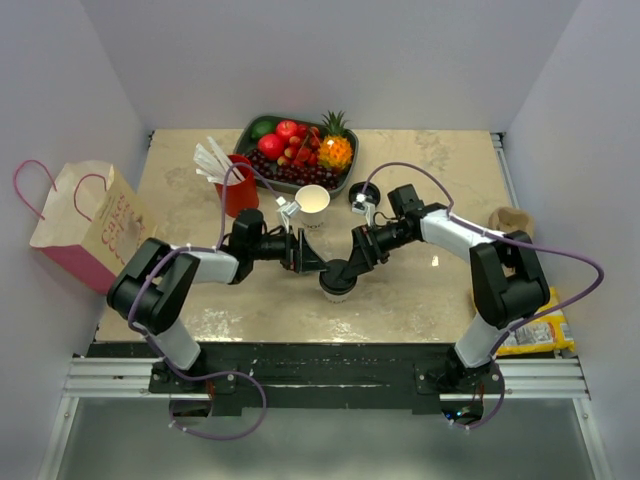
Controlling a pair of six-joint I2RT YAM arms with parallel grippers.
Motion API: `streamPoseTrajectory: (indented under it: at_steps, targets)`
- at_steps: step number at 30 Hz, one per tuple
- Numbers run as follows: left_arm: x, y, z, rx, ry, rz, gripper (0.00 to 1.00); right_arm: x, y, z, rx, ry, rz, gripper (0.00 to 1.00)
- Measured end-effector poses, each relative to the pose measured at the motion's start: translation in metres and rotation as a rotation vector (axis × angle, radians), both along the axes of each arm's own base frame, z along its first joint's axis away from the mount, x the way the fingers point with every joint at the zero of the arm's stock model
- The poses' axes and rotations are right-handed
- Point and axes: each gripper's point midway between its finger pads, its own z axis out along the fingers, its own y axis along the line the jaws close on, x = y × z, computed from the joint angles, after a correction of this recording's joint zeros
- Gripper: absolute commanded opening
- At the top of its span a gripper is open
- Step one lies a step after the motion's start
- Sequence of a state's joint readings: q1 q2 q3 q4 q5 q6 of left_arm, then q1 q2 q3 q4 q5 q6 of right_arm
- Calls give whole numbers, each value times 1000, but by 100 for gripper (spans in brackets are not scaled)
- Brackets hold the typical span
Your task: Pack the takeout coffee
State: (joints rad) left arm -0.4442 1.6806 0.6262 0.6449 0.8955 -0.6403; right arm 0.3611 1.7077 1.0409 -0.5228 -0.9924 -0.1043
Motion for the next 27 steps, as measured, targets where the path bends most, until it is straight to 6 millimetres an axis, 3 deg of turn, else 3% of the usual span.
streamPoseTrajectory:
  at_steps: [5, 12, 20, 27]
  targets:
    - [-5, 0, 9, -13, 12, -9, 100, -2, 5, 14, 55, 6, 23, 99]
    - [-16, 2, 43, -49, -78, -33, 100, 2, 13, 33, 127, 5, 39, 99]
    - [-37, -3, 10, 65, -14, -65, 100, 10, 15, 20, 99, 28, 7, 99]
    - [-47, -10, 5, 89, -16, -90, 100, 17, 17, 16, 84, 22, -17, 99]
